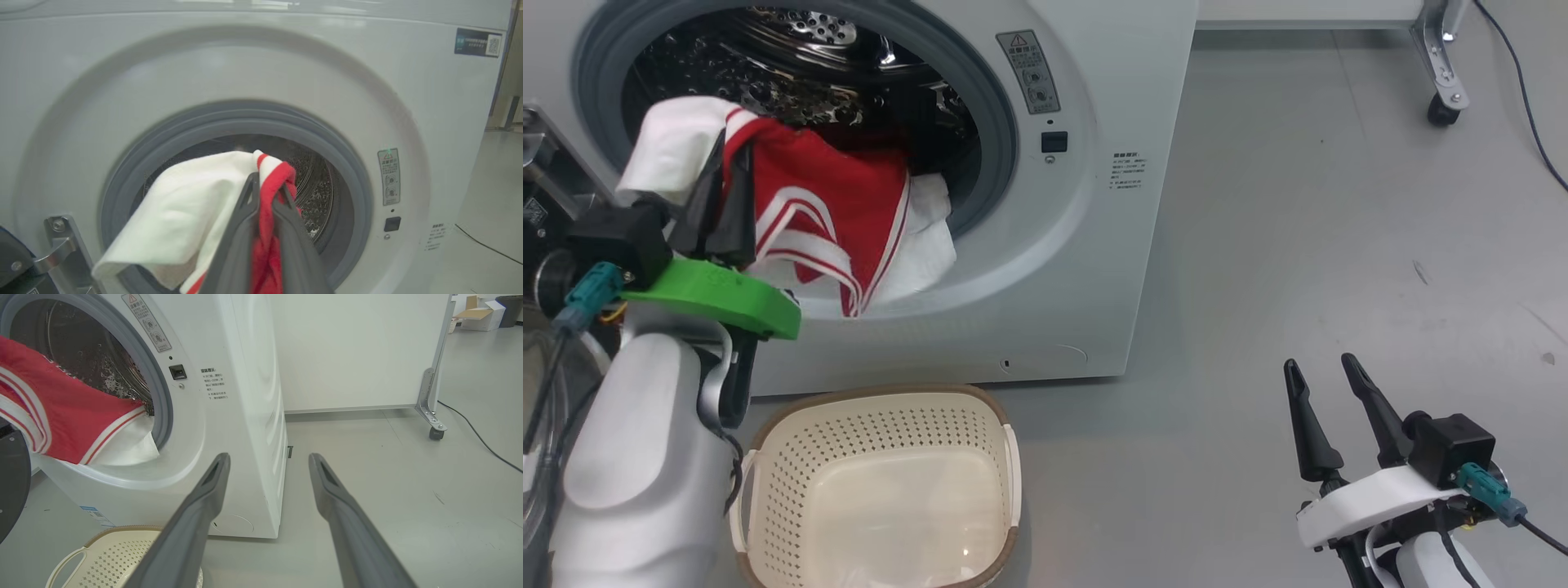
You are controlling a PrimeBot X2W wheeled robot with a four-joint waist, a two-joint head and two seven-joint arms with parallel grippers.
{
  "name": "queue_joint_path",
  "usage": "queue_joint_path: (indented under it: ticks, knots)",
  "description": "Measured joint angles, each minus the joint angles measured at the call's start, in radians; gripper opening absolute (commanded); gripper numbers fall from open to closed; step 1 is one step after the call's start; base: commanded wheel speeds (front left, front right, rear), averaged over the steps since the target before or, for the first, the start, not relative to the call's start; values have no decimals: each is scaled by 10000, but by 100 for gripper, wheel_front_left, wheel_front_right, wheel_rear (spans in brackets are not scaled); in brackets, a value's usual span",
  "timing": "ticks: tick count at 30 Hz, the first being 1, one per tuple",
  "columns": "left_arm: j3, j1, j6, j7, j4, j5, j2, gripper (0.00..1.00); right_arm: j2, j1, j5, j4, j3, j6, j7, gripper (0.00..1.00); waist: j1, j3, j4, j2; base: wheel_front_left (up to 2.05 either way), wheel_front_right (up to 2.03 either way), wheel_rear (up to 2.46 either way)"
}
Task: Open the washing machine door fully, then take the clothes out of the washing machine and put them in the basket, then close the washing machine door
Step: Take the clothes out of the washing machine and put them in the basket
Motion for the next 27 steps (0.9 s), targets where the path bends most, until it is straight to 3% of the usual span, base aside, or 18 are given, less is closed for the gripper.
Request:
queue_joint_path:
  ticks: [8, 14, 27]
  knots:
    - [451, 81, 0, -4, -2644, 253, -104, 0, -2, 91, 0, -100, 17, -12, 0, 100, 0, -160, 138, 0, 0, 0, 0]
    - [426, 555, 0, -4, -3108, 341, -111, 0, 2, 201, 0, -128, 52, -12, 0, 100, 0, -131, 173, 0, 0, 0, 0]
    - [-161, 2553, 0, 0, -2520, 332, -38, 0, -4, 214, -2, -228, 105, -12, 0, 100, 0, -8, 200, 0, 0, 0, 0]
